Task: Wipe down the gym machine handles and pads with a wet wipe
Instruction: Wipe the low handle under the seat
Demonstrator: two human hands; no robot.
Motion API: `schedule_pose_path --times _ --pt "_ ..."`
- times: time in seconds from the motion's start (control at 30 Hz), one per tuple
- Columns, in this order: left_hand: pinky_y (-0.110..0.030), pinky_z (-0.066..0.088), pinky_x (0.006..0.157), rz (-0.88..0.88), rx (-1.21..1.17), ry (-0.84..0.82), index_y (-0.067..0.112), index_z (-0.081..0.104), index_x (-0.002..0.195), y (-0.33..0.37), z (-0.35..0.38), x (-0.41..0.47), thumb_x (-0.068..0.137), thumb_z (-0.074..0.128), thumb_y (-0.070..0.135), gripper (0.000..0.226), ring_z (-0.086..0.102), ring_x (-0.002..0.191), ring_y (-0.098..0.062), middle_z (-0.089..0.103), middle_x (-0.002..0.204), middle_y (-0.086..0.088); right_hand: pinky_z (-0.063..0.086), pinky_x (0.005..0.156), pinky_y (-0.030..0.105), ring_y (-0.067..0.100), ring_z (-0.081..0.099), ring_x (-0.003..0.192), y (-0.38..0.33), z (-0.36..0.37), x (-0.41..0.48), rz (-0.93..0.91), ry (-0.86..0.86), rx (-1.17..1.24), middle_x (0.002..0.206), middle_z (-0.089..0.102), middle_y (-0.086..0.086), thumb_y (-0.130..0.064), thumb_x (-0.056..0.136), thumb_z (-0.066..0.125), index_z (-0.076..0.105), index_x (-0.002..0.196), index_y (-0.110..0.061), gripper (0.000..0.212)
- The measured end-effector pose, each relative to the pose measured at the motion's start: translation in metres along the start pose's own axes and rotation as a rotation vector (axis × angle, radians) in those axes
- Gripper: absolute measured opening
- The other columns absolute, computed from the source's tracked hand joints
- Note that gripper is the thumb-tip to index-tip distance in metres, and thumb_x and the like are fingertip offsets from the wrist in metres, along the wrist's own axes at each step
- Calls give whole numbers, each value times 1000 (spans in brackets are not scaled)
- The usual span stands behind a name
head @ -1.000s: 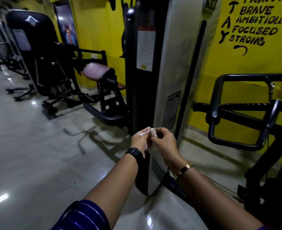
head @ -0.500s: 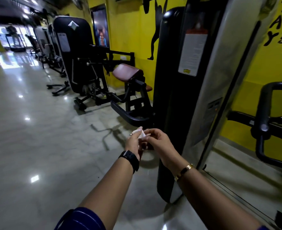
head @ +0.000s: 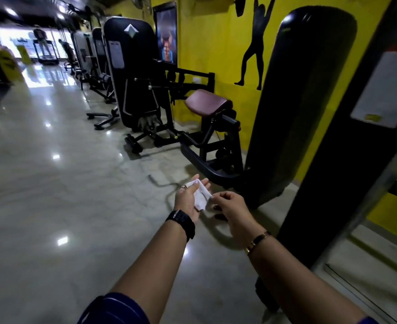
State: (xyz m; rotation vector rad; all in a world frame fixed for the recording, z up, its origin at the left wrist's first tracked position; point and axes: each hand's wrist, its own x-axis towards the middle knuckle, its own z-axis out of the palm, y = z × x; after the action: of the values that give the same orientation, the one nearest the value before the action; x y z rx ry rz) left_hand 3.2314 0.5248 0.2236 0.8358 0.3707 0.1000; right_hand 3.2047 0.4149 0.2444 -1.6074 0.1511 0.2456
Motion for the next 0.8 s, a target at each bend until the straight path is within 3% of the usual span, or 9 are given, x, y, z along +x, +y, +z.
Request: schedule_pose_path --times 0.13,0.23,0.3,0.43,0.57,0.7,0.8 --pt "-50 39 107 26 -11 -30 -5 44 138 45 -39 24 98 42 -6 39 50 126 -40 49 136 -30 52 71 36 27 62 78 -11 55 30 -16 -19 109 89 66 20 3 81 61 62 90 1 9" --pt "-39 52 89 38 8 -27 -1 49 133 76 -70 43 93 49 -10 41 63 99 -32 62 115 -24 50 50 24 20 58 64 -15 94 53 -29 41 247 77 59 12 5 88 57 57 87 -5 10" --pt "-35 56 77 38 20 -8 2 53 130 90 -86 53 92 54 -8 40 64 87 -27 65 102 -16 47 44 20 19 57 64 -19 112 65 -27 40 282 79 58 10 6 90 54 55 86 -9 15" --pt "-28 59 64 13 -3 14 6 59 122 114 -110 77 92 56 -4 31 68 75 -21 68 92 -13 51 49 25 21 59 67 -27 145 94 -9 -27 340 83 58 12 4 93 51 55 91 -9 14" --pt "-26 58 66 38 8 32 11 60 116 131 -126 110 93 52 -7 30 66 84 -19 67 96 -8 54 49 24 20 60 62 -33 172 127 12 -56 402 79 60 12 -2 95 52 55 96 -7 6" --pt "-22 58 60 50 -17 78 11 60 116 145 -136 149 93 52 -9 32 69 76 -15 69 95 -6 57 61 29 19 63 64 -32 197 170 107 -161 357 89 63 13 -17 94 60 57 100 -5 14" --pt "-22 57 60 65 -17 103 14 60 113 160 -142 187 93 52 -9 31 70 74 -14 69 97 -5 55 79 38 16 58 60 -31 220 206 202 -260 266 94 56 9 -25 90 66 58 99 -10 18"
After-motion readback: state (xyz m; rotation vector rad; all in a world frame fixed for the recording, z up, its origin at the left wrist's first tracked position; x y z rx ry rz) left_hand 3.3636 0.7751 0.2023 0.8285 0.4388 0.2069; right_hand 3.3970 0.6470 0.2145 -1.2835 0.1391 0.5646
